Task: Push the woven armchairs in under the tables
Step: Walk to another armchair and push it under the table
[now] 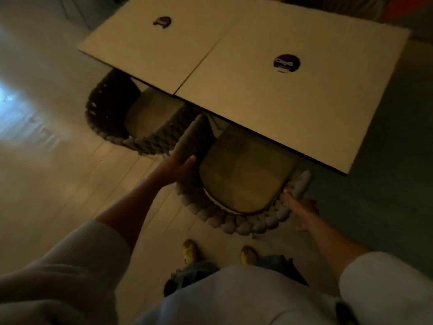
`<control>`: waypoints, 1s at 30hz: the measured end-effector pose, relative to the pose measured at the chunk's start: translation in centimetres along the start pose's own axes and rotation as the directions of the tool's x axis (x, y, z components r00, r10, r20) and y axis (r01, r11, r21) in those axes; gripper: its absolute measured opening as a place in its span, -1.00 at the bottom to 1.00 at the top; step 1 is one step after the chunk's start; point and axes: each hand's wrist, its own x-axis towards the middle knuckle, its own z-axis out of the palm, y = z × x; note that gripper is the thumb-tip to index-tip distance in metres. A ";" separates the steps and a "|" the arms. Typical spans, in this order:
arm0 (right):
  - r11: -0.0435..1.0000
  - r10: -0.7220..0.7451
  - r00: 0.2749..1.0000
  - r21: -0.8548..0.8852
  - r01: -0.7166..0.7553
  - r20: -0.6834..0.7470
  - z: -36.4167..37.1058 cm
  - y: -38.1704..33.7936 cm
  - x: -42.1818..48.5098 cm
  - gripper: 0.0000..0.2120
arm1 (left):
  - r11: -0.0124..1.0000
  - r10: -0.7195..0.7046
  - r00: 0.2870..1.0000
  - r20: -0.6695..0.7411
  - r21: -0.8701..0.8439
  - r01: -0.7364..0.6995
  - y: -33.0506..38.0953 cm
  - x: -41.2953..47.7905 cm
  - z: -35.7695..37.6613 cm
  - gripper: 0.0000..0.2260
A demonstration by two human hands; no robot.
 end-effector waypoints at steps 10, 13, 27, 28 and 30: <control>0.993 0.059 0.955 0.113 -0.027 -0.289 7.5 -1.8 -4.8 -0.14 | 0.978 0.155 0.970 0.186 0.108 -0.177 -4.7 17.3 -1.0 -0.11; 0.983 0.163 0.894 0.146 -0.111 -0.418 11.6 -1.8 -5.4 -0.19 | 0.984 0.131 0.975 0.181 0.094 -0.149 -8.1 21.2 -1.5 -0.04; 0.954 0.297 0.736 0.210 -0.212 -0.608 15.2 -1.9 3.3 -0.25 | 0.996 0.003 0.992 0.129 -0.091 0.009 -12.5 30.2 4.7 -0.31; 0.958 0.287 0.739 0.179 -0.225 -0.609 15.0 -1.9 3.8 -0.29 | 0.996 0.030 0.995 0.094 -0.089 -0.022 -12.9 30.2 5.1 -0.38; 0.955 0.295 0.733 0.189 -0.227 -0.612 14.9 -1.8 4.4 -0.30 | 0.995 0.073 0.996 0.050 -0.069 -0.069 -13.6 30.1 5.5 -0.47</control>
